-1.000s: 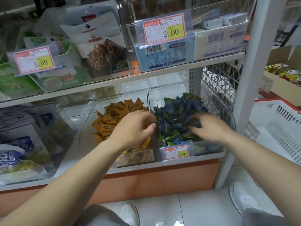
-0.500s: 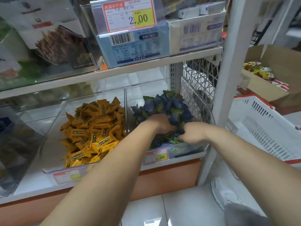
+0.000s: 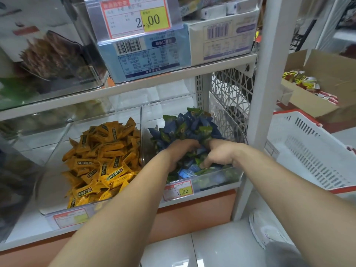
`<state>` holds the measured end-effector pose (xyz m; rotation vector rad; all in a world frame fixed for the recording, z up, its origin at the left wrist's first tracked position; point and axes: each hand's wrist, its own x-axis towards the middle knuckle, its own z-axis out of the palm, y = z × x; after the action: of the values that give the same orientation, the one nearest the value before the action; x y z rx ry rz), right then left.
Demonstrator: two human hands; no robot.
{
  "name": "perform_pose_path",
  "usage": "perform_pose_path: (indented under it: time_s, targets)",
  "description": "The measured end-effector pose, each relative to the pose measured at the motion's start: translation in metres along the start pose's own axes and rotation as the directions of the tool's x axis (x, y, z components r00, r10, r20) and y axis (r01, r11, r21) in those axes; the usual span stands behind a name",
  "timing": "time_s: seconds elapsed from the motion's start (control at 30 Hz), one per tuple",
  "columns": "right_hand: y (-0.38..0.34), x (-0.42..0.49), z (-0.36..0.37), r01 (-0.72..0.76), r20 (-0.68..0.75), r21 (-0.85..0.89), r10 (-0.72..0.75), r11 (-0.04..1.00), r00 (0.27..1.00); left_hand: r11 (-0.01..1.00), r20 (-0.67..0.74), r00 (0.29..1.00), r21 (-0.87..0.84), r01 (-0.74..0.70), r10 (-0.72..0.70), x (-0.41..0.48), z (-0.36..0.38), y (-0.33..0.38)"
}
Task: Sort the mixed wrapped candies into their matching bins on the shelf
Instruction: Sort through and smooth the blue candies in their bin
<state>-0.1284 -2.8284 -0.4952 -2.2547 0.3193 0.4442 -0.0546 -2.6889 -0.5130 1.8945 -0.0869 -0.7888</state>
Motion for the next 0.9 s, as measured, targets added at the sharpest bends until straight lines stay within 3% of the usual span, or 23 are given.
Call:
perform_pose_path:
  time_s: [0.07,0.17,0.27,0.37,0.43,0.5,0.6,0.67,0.8,0.9]
  targets:
    - [0.001,0.000,0.002,0.053,-0.097,0.165,-0.037,0.985,0.995,0.978,-0.024,1.000,-0.208,0.002,-0.008,-0.002,-0.005,0.002]
    - [-0.001,0.000,0.003,0.163,-0.248,0.397,-0.065,0.903,0.966,0.901,0.047,0.998,-0.432,-0.016,0.041,-0.010,-0.011,0.012]
    - [-0.004,-0.002,0.003,0.230,-0.311,0.585,-0.047,0.778,0.949,0.858,0.059,0.991,-0.507,-0.075,0.122,-0.019,-0.016,0.020]
    - [-0.010,-0.001,0.001,0.203,-0.275,0.683,-0.011,0.701,0.961,0.849,-0.002,0.989,-0.513,-0.126,0.146,-0.022,-0.021,0.023]
    - [-0.012,0.000,0.000,0.172,-0.256,0.696,0.016,0.697,0.967,0.854,-0.016,0.989,-0.503,-0.135,0.147,-0.022,-0.023,0.024]
    - [-0.013,0.000,-0.001,0.170,-0.298,0.624,0.032,0.762,0.954,0.873,-0.023,0.987,-0.464,-0.152,0.159,-0.023,-0.024,0.023]
    - [-0.015,-0.005,-0.003,0.204,-0.451,0.312,-0.044,0.928,0.892,0.906,-0.067,0.974,-0.357,-0.226,0.216,-0.026,-0.025,0.021]
    - [-0.018,-0.008,-0.005,0.256,-0.514,0.173,-0.134,0.951,0.847,0.915,-0.060,0.963,-0.301,-0.268,0.263,-0.028,-0.026,0.020]
    - [-0.022,-0.014,-0.002,0.378,-0.391,0.404,-0.216,0.833,0.895,0.917,-0.029,0.954,-0.268,-0.296,0.300,-0.034,-0.024,0.018]
    - [-0.018,-0.015,-0.002,0.360,-0.423,0.382,-0.185,0.851,0.887,0.920,0.027,0.949,-0.254,-0.297,0.314,-0.038,-0.024,0.017]
